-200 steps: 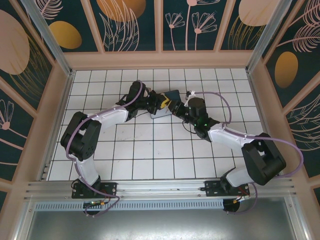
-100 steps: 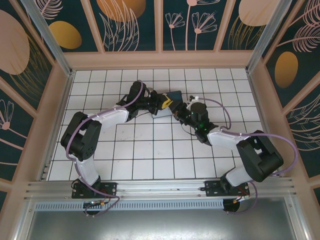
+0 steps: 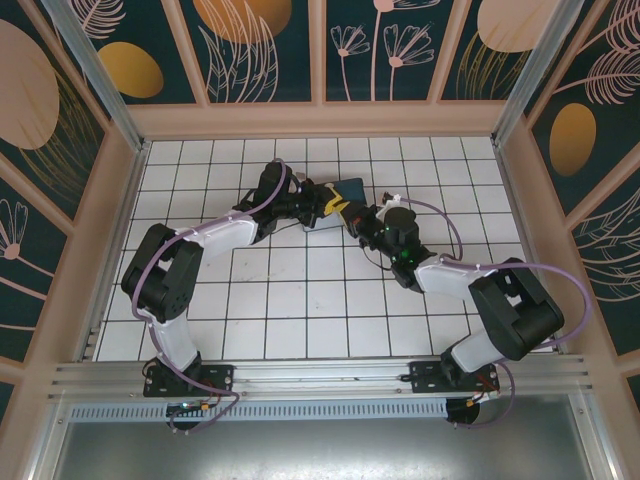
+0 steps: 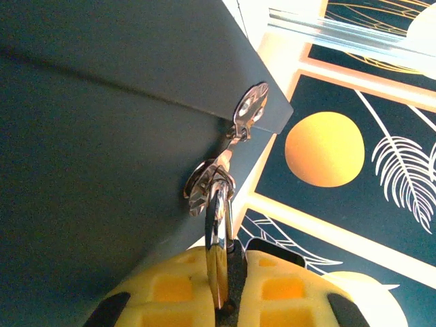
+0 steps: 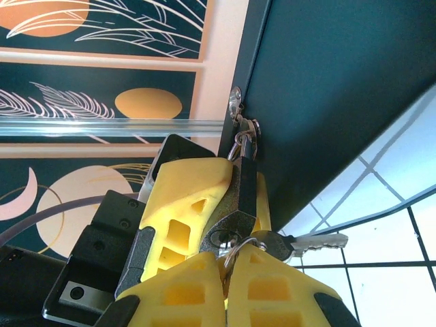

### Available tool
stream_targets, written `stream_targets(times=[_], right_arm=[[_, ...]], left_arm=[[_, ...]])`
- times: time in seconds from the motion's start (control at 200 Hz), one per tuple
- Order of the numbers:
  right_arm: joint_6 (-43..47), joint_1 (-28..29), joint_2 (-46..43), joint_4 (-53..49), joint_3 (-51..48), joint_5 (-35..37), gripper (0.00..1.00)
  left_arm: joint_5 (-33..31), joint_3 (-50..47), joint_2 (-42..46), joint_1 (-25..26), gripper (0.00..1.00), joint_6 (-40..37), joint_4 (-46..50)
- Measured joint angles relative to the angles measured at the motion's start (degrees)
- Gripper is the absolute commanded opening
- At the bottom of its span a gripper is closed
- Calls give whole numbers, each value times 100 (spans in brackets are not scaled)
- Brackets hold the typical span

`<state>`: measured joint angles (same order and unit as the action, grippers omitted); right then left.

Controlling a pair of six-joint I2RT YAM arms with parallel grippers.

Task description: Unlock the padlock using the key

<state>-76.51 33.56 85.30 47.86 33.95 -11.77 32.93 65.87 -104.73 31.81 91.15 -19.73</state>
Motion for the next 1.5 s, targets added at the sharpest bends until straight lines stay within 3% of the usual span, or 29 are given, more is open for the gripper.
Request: stream_targets(times=[0.1, 0.365, 0.786, 1.496], right_arm=[[356, 0, -22, -245, 103, -17, 0], [2087, 96, -420, -2031, 664, 275, 0], [4505, 579, -476, -4492, 1805, 1547, 0], [7764, 1403, 66, -6478, 2811, 3665, 0]], left_arm=[[-66, 0, 33, 0, 0, -83, 70], [-44, -4, 35, 17, 0, -107, 74], [-44, 4, 35, 57, 0, -107, 109], [-87, 90, 35, 133, 1, -258, 579]])
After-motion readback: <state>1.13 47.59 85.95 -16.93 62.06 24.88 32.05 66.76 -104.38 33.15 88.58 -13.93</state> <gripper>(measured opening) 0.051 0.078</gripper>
